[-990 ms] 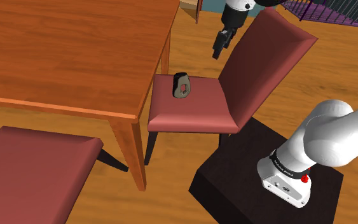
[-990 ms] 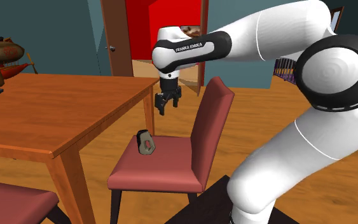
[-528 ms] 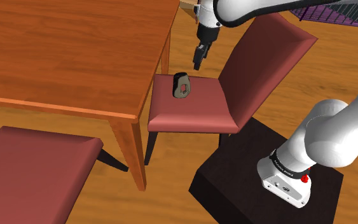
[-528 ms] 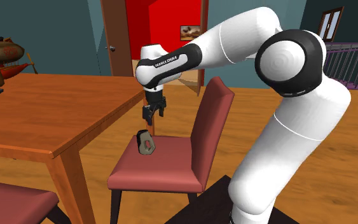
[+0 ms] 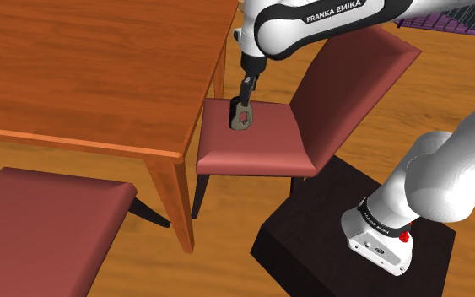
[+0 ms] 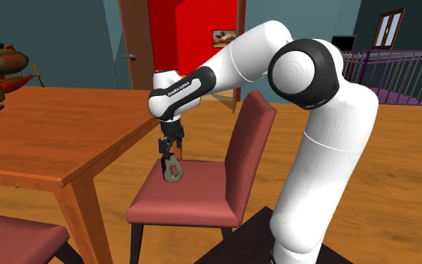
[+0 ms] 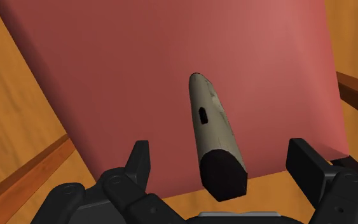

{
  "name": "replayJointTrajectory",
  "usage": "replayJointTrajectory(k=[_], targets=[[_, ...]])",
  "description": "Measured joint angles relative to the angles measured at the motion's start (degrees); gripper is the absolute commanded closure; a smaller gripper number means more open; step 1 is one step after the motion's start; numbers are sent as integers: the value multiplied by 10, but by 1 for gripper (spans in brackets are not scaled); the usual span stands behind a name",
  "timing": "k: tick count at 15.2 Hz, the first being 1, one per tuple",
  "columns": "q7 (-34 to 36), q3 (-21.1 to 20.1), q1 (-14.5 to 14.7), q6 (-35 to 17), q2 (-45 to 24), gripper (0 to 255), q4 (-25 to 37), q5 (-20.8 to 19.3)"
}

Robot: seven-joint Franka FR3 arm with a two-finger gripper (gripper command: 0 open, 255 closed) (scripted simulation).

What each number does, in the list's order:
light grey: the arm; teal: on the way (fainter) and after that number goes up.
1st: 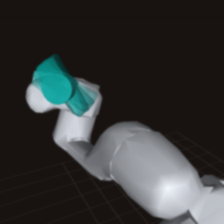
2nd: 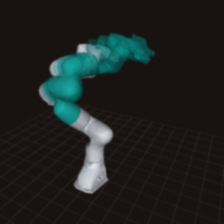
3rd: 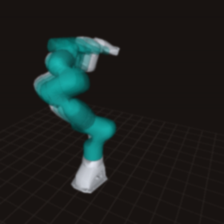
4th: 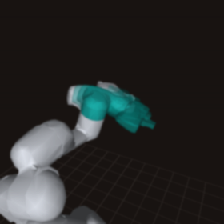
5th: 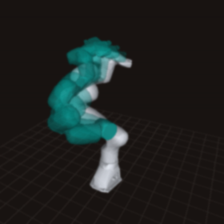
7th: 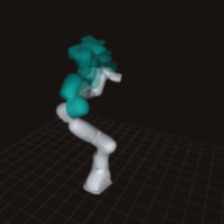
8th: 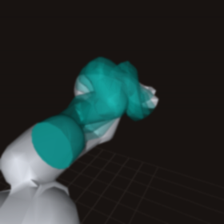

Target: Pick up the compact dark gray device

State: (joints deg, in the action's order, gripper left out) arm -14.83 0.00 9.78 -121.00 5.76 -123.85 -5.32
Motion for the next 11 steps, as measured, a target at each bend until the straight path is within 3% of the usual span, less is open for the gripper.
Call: replayJointTrajectory(k=[5, 6, 11], targets=[[3, 0, 0, -37, -16, 0, -22, -2], [3, 0, 0, -39, -16, 255, -23, -2], [3, 1, -1, -41, -16, 255, -25, -3]])
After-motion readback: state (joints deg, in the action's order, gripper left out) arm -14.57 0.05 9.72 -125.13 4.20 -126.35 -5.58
